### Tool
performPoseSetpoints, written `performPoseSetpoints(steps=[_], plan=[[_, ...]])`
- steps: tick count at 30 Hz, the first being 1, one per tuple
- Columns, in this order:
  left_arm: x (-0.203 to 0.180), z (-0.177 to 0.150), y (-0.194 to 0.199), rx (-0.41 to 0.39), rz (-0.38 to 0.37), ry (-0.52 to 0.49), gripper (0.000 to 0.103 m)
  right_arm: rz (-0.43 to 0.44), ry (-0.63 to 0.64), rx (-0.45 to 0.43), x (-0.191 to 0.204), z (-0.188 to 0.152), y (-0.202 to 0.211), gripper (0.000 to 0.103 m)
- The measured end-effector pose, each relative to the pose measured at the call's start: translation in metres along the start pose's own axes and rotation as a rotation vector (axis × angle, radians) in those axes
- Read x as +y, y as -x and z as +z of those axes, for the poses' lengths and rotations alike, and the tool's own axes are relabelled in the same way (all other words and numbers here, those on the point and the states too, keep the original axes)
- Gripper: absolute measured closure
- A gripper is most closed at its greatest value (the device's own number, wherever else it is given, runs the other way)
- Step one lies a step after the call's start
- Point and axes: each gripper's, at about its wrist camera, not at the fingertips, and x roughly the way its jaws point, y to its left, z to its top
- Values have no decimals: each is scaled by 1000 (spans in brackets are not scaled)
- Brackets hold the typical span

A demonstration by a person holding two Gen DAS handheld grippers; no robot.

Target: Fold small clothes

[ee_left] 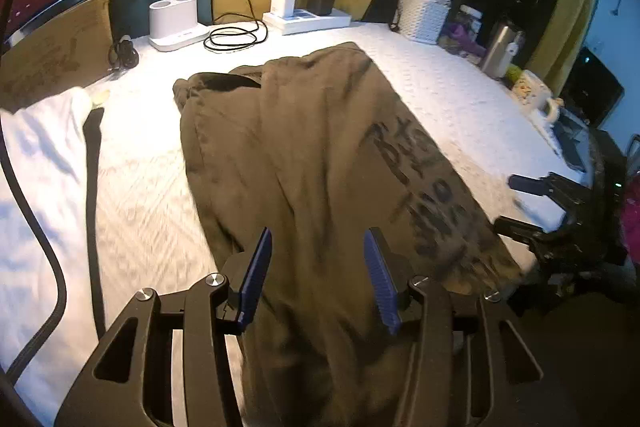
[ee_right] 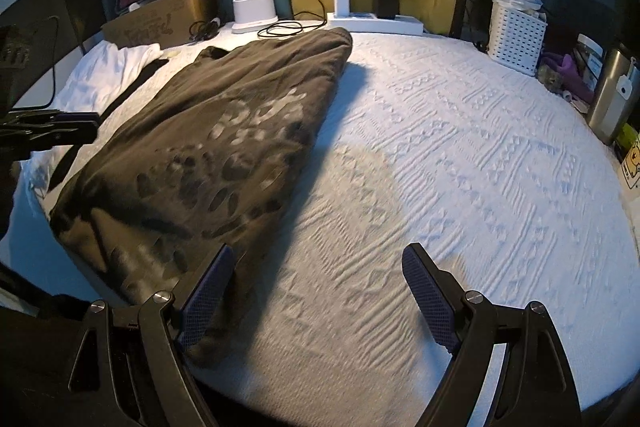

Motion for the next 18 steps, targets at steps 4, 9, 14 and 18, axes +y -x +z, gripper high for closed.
performPoseSetpoints(steps=[4,9,14,18], plan=[[8,22,-17,2,3,12,55,-1,-6,4,-7,14,-11,16],[14,51,-38,-2,-4,20,55,-6,-9,5,-15,34,-24,16],[17,72,-62,26,-14,7,55,-5,-11,17,-24,54,-39,16],[22,85,-81,46,-21,12,55,-4,-12,31,-30,68,-51,16]])
